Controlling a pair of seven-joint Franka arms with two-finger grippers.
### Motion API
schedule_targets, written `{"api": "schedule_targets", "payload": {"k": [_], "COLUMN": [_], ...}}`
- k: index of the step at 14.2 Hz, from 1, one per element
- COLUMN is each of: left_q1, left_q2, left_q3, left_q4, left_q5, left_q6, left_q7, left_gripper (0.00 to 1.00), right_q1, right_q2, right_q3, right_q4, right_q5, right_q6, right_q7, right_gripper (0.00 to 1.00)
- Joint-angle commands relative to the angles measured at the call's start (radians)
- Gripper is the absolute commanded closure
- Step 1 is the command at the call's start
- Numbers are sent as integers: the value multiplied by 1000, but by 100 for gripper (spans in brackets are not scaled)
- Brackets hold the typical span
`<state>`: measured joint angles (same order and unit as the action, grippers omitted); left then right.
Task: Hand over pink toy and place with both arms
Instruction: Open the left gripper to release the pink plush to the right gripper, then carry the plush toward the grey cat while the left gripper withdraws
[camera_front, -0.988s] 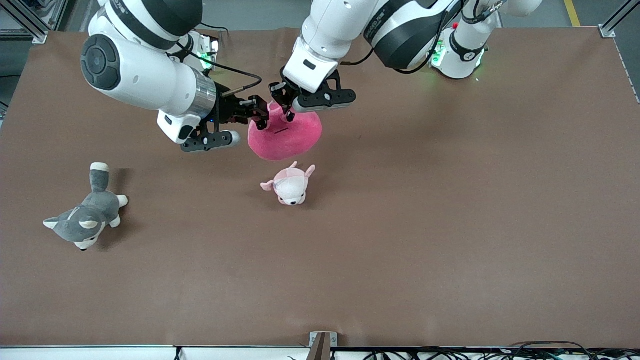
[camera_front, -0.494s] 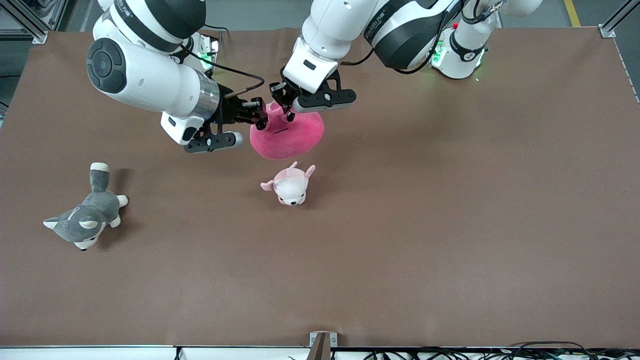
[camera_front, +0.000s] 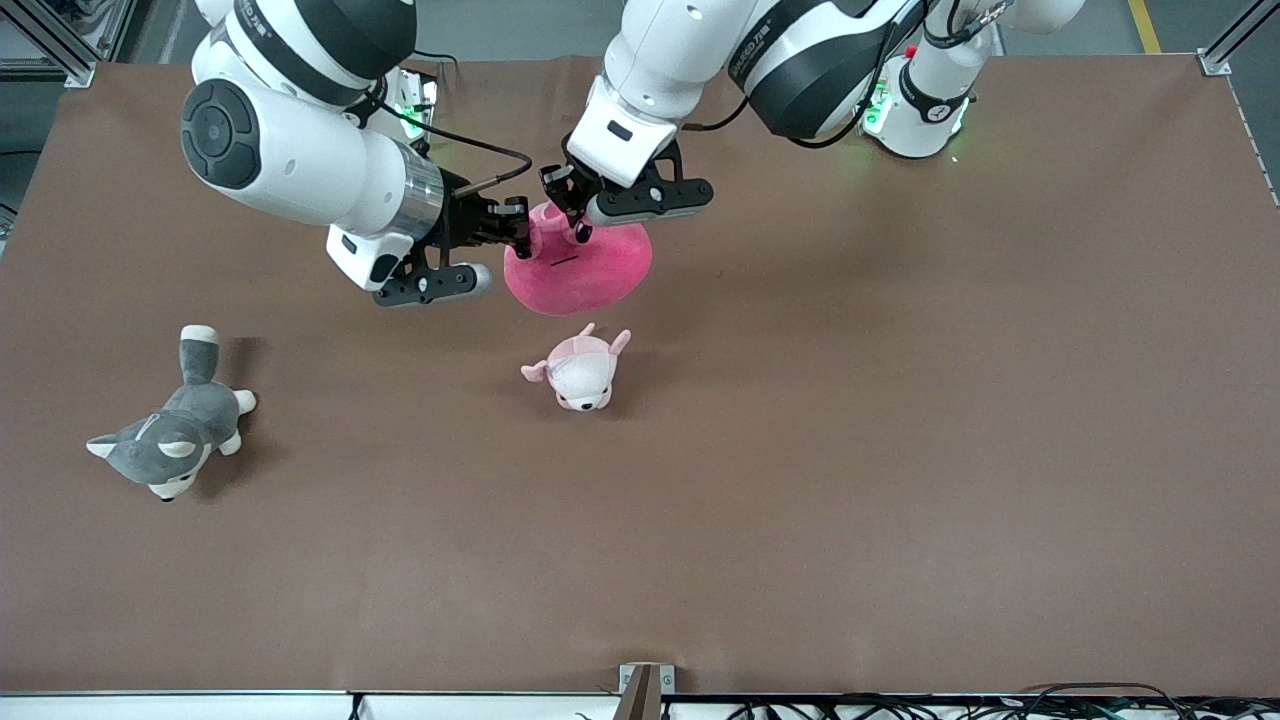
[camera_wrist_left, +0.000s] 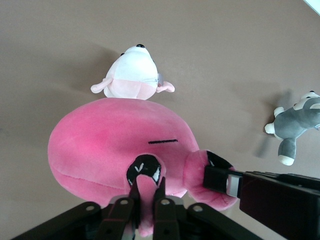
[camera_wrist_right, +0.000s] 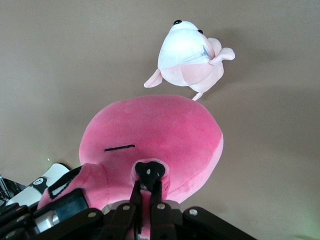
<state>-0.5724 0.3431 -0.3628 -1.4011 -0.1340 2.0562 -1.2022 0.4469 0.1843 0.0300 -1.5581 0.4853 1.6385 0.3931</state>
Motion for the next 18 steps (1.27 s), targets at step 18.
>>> {"api": "schedule_targets", "payload": {"k": [18], "left_q1": [478], "left_q2": [-332], "left_q3": [7], "left_q4": [-45], "left_q5": [165], "left_q6": [-570], "left_q7": [679], "left_gripper": [0], "right_q1": [-448], "right_q2": [219], "right_q3": [-13], "right_q4": [104], "right_q5": [-33], "right_q6": [-140], "right_q7": [-565], "right_gripper": [100]}}
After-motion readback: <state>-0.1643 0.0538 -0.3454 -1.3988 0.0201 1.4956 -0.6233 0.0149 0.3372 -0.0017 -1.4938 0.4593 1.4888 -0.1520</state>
